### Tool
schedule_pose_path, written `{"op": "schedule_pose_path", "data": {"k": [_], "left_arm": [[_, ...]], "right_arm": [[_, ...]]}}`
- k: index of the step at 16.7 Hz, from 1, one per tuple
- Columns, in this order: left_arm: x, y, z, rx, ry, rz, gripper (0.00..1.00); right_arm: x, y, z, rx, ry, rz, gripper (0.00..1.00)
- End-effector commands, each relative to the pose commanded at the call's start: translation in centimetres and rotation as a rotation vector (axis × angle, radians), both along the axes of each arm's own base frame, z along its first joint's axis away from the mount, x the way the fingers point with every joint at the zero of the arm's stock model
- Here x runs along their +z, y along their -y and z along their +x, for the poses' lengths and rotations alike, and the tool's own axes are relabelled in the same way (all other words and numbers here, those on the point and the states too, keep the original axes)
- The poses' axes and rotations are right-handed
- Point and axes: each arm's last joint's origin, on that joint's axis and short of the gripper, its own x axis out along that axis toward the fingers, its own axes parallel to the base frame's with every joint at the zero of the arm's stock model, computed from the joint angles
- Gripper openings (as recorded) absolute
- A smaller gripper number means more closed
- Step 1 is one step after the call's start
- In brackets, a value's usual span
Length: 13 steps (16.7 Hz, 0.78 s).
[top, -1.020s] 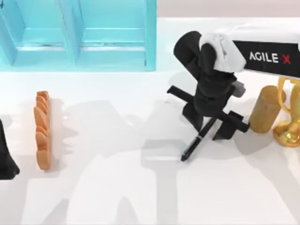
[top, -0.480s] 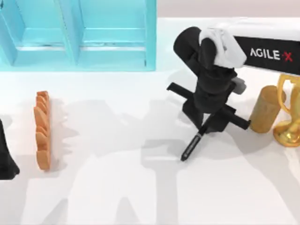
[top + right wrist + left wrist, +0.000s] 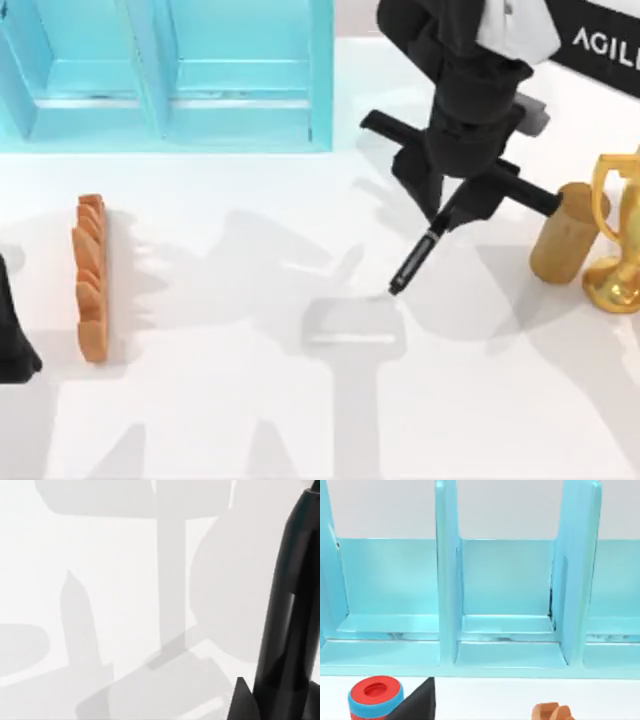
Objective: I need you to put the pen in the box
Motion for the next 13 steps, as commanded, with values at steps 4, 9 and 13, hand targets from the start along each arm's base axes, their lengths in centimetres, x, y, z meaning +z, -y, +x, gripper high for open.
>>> {"op": "schedule_pose_path", "data": {"k": [4,9,13], "left_arm": [[0.0,0.0,0.0,0.0,0.0,0.0,1.0],[0.0,0.0,0.0,0.0,0.0,0.0,1.0],[0.0,0.0,0.0,0.0,0.0,0.0,1.0]], "right_arm": [[0.1,0.0,0.0,0.0,0.0,0.0,0.0],[5.1,2.2,1.6,-0.031,0.175,0.119,0.0],[9.8,10.4,4.3,-0.167,0.361,0.177,0.0]]}}
